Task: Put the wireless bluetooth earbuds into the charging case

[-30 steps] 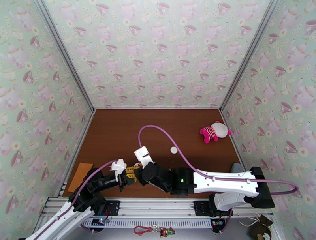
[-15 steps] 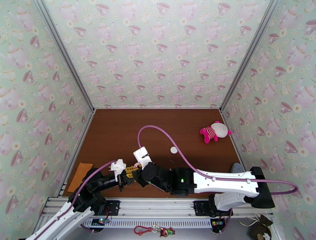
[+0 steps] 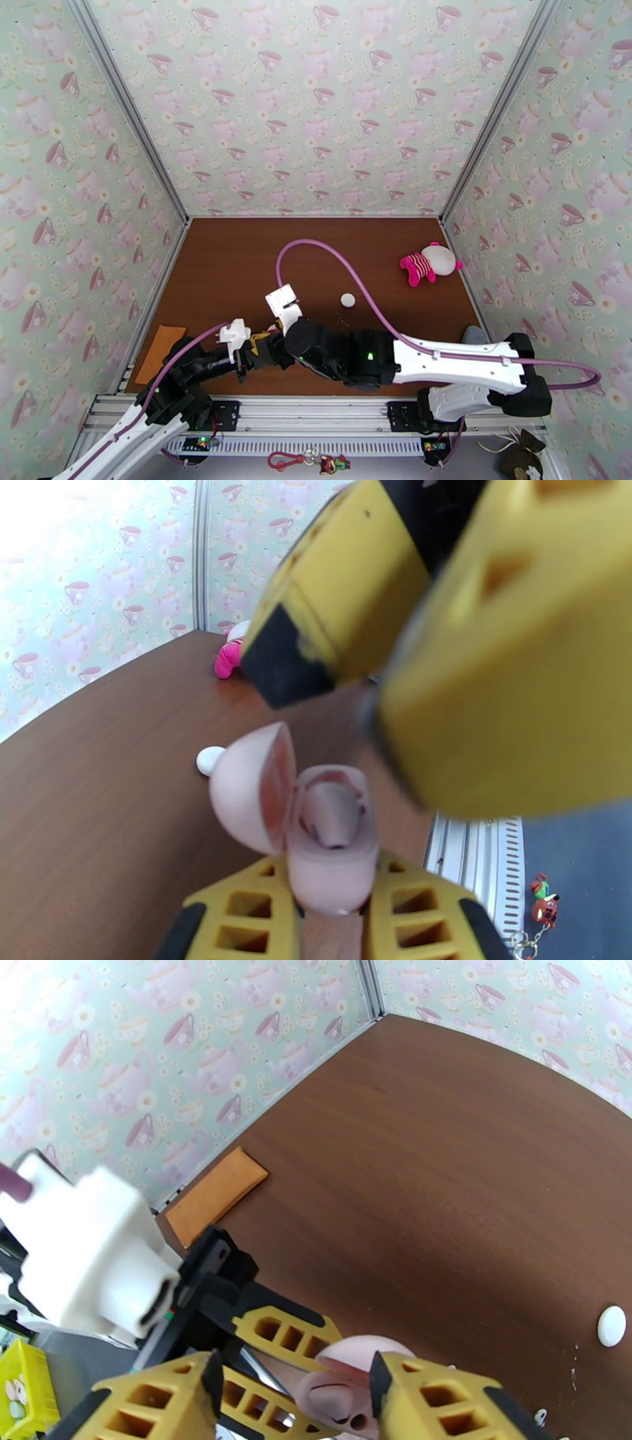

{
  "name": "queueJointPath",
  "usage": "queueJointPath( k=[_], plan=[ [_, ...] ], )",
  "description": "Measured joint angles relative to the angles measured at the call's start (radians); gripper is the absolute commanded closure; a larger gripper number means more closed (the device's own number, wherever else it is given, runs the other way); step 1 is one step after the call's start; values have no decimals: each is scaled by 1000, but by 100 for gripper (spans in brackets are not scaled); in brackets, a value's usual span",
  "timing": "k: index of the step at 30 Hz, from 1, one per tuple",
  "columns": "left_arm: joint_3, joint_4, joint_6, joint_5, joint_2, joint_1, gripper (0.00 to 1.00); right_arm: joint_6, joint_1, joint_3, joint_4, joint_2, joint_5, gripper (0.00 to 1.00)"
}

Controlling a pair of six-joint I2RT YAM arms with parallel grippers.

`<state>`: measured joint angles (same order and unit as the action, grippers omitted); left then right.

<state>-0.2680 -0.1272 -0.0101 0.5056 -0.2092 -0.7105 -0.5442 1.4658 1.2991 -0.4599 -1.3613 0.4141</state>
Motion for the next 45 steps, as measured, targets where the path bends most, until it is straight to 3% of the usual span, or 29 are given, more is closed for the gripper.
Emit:
queueJointPath(
  k=[3, 5, 8, 13, 19, 28, 37, 45],
  plan=[
    [0, 0, 16, 0, 6, 0, 100, 6, -2, 34, -28, 6, 14, 10],
    [0, 0, 31, 0, 14, 0, 100, 7, -16, 51, -50, 27, 22, 3],
    [0, -1, 58, -3, 32, 0, 100, -15, -85, 71, -101, 85, 7, 1],
    [0, -4, 110, -24, 70, 0, 100, -113, -303, 71, -207, 192, -34, 2],
    [0, -11, 166, -76, 105, 0, 100, -265, -439, -22, -342, 239, -113, 3],
    [0, -19, 213, -122, 137, 0, 100, -386, -446, -103, -450, 25, -266, 3],
    [0, -43, 236, -121, 168, 0, 100, -384, -369, -50, -459, -265, -341, 3],
    [0, -64, 251, -117, 172, 0, 100, -373, -351, -21, -435, -396, -394, 5]
  ],
)
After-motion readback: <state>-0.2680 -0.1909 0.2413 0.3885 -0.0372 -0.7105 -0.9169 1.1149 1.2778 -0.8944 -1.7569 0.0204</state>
